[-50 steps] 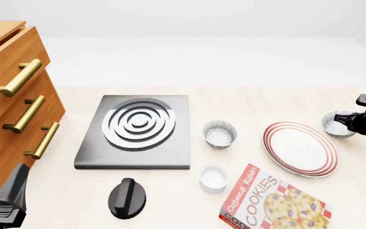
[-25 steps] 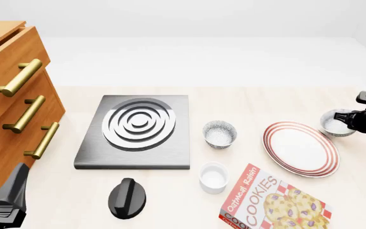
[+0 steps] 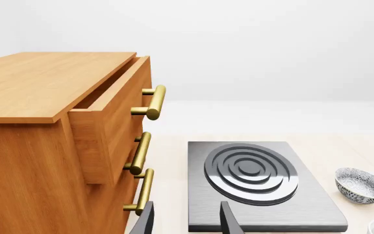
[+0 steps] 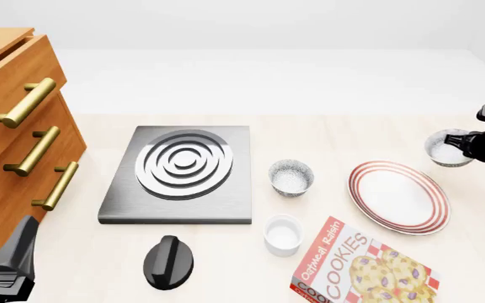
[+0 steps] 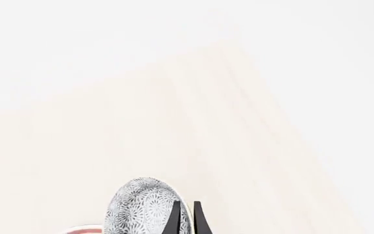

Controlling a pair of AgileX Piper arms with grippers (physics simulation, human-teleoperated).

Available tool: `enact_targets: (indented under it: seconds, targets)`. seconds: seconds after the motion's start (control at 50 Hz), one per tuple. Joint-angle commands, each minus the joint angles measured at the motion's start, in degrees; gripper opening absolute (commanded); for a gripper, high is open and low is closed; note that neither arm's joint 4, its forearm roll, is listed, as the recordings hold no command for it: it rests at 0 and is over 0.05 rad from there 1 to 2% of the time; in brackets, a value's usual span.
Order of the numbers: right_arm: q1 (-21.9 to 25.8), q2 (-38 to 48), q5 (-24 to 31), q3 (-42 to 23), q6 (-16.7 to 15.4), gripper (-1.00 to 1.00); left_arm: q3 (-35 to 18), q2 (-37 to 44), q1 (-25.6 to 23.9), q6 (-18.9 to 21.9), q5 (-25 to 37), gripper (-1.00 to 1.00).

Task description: Pick the akita bowl next to the plate and place it on the plate.

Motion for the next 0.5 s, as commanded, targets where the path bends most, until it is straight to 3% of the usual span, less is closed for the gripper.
enact_targets:
  seconds: [0.02,0.5]
  targets:
    - [2.11,-4.02,0.73,0.94,1.74,-1.00,0.00,0.00,0.00,0.00,0.00,1.00]
    - [7.01,-11.61,0.98,5.16,3.20,-1.00,0.00,0.00,0.00,0.00,0.00,1.00]
